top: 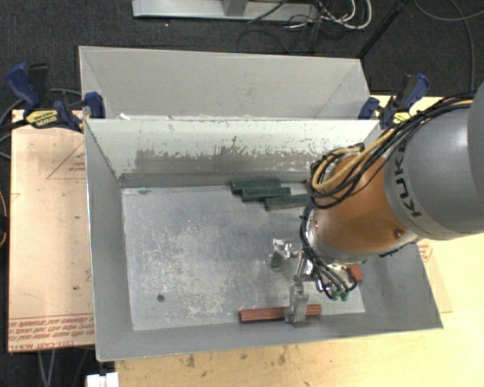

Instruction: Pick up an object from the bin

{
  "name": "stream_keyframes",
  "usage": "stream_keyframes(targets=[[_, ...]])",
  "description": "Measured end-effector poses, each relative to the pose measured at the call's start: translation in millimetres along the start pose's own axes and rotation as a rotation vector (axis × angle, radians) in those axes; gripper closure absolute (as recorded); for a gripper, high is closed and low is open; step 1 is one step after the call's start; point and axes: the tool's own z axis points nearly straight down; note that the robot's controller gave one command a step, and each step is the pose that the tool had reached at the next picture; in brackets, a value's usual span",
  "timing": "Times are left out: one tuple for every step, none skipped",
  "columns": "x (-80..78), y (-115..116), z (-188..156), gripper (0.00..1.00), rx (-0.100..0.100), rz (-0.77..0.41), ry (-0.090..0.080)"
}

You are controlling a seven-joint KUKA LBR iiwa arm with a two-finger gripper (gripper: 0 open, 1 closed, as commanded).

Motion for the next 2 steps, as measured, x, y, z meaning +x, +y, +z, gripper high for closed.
stream_keyframes(targets=[[-0.2,0,-1,1.0,0.0,0.001,0.001],[-6.3,-1,-101,1.0,0.0,0.033,-0.01]])
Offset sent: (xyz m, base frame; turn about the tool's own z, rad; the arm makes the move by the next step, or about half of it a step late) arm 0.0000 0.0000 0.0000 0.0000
